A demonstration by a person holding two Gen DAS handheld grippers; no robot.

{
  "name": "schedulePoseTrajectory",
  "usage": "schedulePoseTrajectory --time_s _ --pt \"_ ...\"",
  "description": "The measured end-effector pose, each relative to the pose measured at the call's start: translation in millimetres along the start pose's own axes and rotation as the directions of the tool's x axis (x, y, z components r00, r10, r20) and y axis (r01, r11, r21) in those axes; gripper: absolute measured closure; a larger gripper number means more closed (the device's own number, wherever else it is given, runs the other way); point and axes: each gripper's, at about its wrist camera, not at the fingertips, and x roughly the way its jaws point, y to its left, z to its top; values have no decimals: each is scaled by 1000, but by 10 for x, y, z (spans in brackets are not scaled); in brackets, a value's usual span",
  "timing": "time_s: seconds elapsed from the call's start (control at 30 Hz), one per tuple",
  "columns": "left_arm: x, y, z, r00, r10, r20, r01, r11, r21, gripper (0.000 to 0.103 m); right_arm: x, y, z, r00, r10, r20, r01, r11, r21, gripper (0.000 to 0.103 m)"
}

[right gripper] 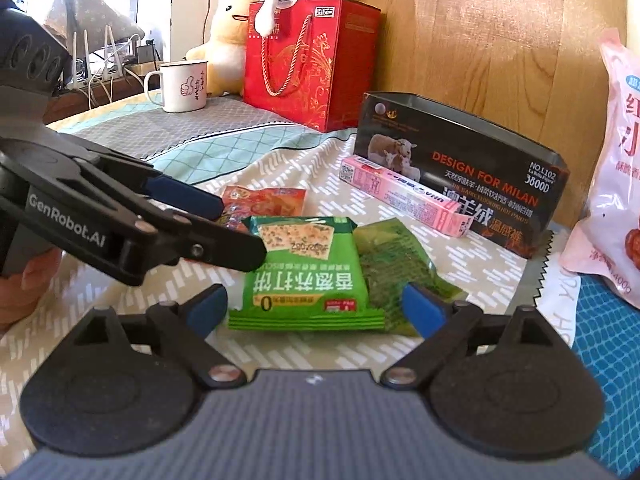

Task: Organize snacks
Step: 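Move the left tool down to the green cracker pack, then close the left tool on the green cracker pack and lift it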

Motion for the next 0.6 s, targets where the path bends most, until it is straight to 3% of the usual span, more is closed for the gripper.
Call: schedulePoseTrajectory --time_s 0.6 --pt "-83 68 -15 995 -88 43 90 995 -35 14 8 -6 -1 1000 -5 -8 5 1000 14 6"
